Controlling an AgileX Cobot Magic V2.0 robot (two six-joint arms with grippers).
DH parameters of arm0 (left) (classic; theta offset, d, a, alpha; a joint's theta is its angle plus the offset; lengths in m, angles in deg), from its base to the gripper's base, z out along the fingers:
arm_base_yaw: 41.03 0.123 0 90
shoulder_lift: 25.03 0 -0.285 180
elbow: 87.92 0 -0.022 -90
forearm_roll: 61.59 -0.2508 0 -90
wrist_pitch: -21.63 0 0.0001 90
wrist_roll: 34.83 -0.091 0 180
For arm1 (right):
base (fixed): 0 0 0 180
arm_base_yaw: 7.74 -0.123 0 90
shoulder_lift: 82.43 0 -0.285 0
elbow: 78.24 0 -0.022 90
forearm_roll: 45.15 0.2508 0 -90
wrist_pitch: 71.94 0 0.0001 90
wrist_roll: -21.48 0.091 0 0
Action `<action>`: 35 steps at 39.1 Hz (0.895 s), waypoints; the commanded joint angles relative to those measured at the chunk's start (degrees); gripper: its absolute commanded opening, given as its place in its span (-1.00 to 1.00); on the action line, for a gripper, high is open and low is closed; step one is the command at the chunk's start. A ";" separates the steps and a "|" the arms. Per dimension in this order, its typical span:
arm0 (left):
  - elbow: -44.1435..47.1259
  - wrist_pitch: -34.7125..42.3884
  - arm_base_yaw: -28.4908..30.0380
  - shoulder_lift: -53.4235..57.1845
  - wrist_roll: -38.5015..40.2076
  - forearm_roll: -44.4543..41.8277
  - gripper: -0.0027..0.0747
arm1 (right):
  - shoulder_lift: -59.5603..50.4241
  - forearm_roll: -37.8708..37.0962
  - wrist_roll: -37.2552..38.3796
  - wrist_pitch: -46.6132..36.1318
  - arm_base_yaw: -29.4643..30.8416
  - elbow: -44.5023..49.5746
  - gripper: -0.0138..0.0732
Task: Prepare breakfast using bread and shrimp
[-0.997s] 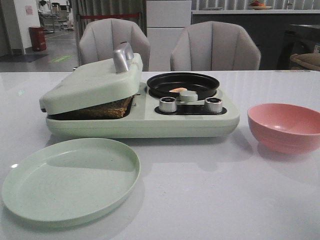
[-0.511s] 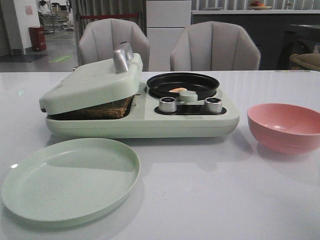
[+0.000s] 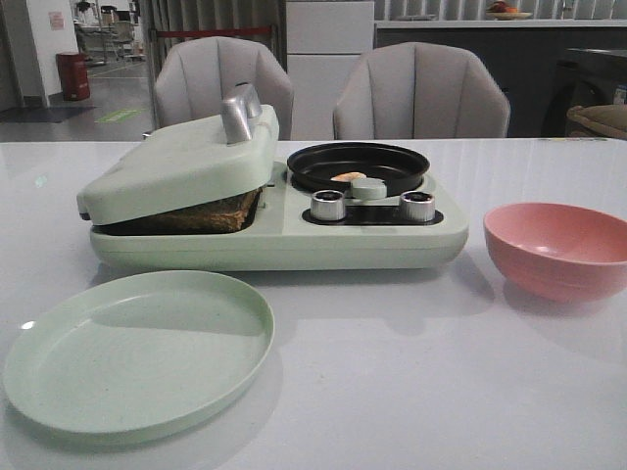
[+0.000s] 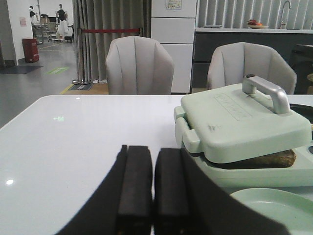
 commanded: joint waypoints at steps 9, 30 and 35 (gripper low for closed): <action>1.16 4.45 0.28 0.78 0.45 0.54 -0.64 | -3.01 -4.55 6.24 -6.31 0.46 1.90 -0.36; 1.16 4.45 0.28 0.78 0.45 0.54 -0.64 | -2.98 -4.55 6.24 -6.27 0.46 1.90 -0.36; 1.16 4.45 0.28 0.78 0.45 0.54 -0.64 | -2.98 -4.55 6.24 -6.27 0.46 1.90 -0.36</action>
